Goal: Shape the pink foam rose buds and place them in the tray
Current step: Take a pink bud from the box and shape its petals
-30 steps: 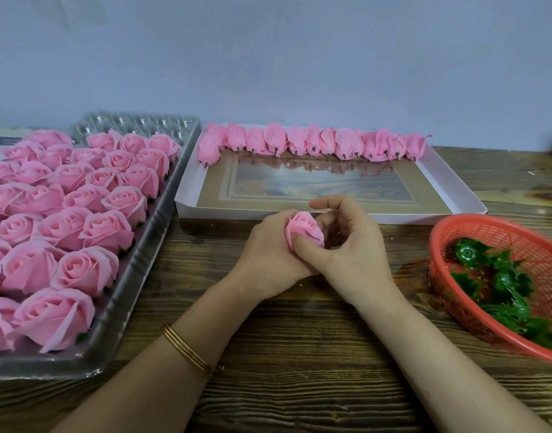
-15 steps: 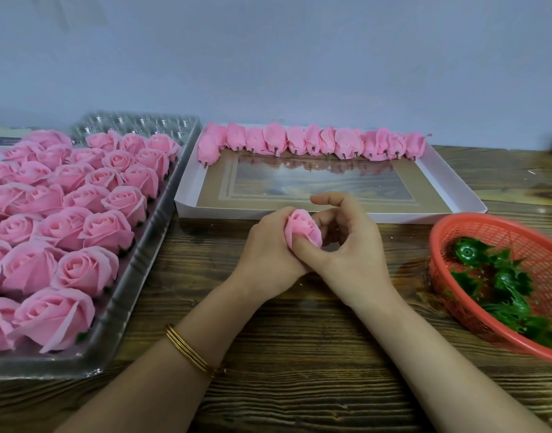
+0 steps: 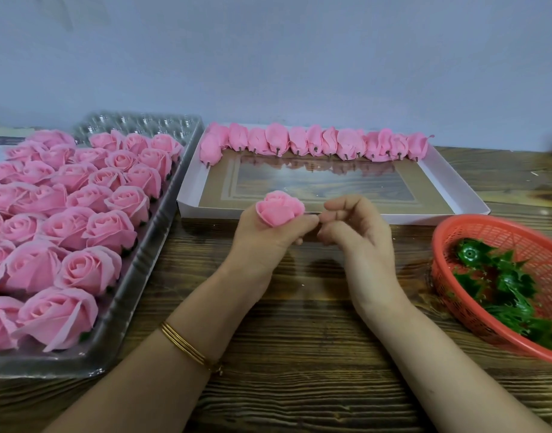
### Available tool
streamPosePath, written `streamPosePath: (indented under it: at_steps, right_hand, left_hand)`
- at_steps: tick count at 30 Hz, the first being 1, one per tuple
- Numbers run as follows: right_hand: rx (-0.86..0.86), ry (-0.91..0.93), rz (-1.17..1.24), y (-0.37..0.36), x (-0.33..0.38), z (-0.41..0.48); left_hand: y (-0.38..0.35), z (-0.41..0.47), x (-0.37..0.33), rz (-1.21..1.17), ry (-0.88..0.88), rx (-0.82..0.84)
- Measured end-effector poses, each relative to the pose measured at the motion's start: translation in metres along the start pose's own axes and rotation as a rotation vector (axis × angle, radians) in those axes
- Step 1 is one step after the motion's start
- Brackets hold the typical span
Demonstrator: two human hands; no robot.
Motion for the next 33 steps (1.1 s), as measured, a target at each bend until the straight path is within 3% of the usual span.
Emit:
streamPosePath:
  at_steps: [8,17,22,27,33]
  right_hand:
    - [0.225,0.09,-0.307,-0.017,-0.007,-0.008]
    - [0.14,0.16,-0.403,-0.015,-0.007,-0.008]
    - [0.152,0.164,-0.386,-0.016,-0.004,-0.007]
    - [0.126,0.166,-0.415,-0.018,-0.008,-0.01]
    - [0.083,0.17,-0.422,-0.016,-0.007,-0.01]
  left_hand:
    - [-0.008,-0.004,-0.001,-0.179,0.013,0.01]
    - [-0.014,-0.008,-0.001,-0.145,0.024,0.026]
    - [-0.011,-0.004,-0.004,-0.113,0.037,0.142]
    - [-0.014,-0.005,0.0,-0.187,0.043,0.049]
    - [-0.017,-0.007,0.0,-0.174,0.048,0.064]
Point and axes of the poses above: each hand's wrist, its own z-axis towards the middle knuckle, its own y-axis out of the back of the hand, x = y × z, the point moved 4 cm from there along z, towards the middle knuckle, and after that the axes turned 5 degrees about y, right-handed, at the moved point
